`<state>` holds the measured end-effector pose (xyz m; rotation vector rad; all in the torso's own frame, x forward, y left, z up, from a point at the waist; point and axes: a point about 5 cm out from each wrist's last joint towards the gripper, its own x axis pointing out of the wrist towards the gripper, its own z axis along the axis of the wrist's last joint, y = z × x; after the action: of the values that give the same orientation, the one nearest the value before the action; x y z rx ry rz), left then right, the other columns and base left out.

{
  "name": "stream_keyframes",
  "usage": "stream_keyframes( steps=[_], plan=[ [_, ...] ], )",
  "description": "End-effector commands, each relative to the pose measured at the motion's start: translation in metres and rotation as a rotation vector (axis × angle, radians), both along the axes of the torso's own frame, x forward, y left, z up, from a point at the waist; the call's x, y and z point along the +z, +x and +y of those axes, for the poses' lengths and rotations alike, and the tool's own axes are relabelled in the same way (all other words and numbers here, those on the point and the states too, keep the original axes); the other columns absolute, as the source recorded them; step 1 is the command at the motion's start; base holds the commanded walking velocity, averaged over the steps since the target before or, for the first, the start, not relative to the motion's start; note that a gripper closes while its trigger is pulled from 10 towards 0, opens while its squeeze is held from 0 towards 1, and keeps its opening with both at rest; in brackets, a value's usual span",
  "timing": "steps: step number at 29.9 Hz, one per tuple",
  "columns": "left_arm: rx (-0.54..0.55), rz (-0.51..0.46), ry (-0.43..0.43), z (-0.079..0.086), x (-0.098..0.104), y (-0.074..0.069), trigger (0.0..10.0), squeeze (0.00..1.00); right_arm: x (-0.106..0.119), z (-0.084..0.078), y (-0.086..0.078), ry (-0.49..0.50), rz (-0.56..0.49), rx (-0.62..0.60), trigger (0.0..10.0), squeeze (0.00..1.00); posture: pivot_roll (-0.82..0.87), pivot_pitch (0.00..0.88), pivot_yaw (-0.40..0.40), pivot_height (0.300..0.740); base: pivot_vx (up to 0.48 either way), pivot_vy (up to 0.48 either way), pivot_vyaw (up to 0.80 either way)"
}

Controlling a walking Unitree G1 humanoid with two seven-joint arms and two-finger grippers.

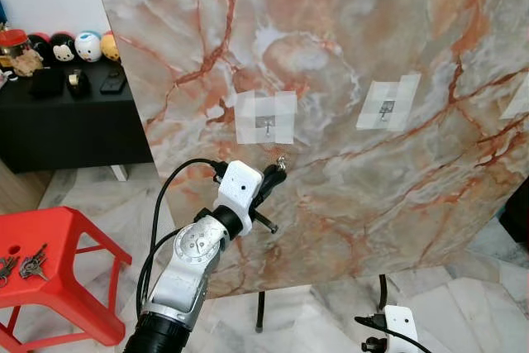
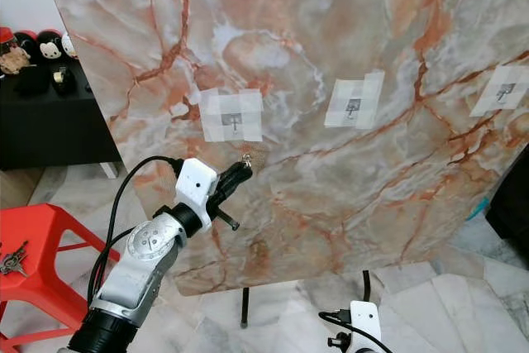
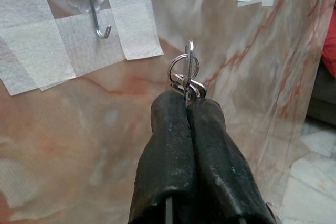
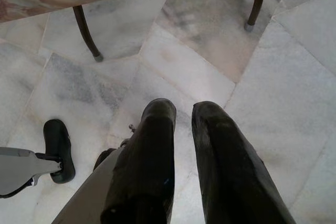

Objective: Hang keys on a hook

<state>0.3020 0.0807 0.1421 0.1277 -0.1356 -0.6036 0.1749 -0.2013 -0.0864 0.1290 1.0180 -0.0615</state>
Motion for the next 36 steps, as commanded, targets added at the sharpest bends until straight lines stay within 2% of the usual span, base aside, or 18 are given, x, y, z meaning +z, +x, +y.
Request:
stream_keyframes(
  steps=[1, 6, 19, 33, 36],
  plan=[
    [0.009, -0.016, 0.012, -0.003, 0.006, 0.003, 10.0, 0.00, 0.000, -0.002, 0.000, -0.010, 0.005, 0.002, 10.0, 0.00, 0.04, 0.000, -0.069, 0.740, 0.000, 0.000, 0.00],
    [0.101, -0.028, 0.021, 0.005, 0.012, 0.013, 10.0, 0.00, 0.000, -0.002, 0.000, -0.010, 0.006, 0.004, 10.0, 0.00, 0.04, 0.000, -0.068, 0.740, 0.000, 0.000, 0.00],
    [0.196, -0.051, 0.045, 0.008, 0.020, 0.023, 10.0, 0.00, 0.000, -0.002, 0.000, -0.011, 0.005, 0.006, 10.0, 0.00, 0.04, 0.000, -0.069, 0.740, 0.000, 0.000, 0.00],
    [0.171, -0.043, 0.049, 0.005, 0.019, 0.023, 10.0, 0.00, 0.000, -0.002, 0.001, -0.010, 0.002, 0.007, 10.0, 0.00, 0.04, 0.000, -0.068, 0.740, 0.000, 0.000, 0.00],
    [0.133, -0.029, 0.056, 0.001, 0.016, 0.020, 10.0, 0.00, 0.000, -0.001, 0.001, -0.010, 0.002, 0.006, 10.0, 0.00, 0.04, 0.000, -0.066, 0.740, 0.000, 0.000, 0.00]
  ],
)
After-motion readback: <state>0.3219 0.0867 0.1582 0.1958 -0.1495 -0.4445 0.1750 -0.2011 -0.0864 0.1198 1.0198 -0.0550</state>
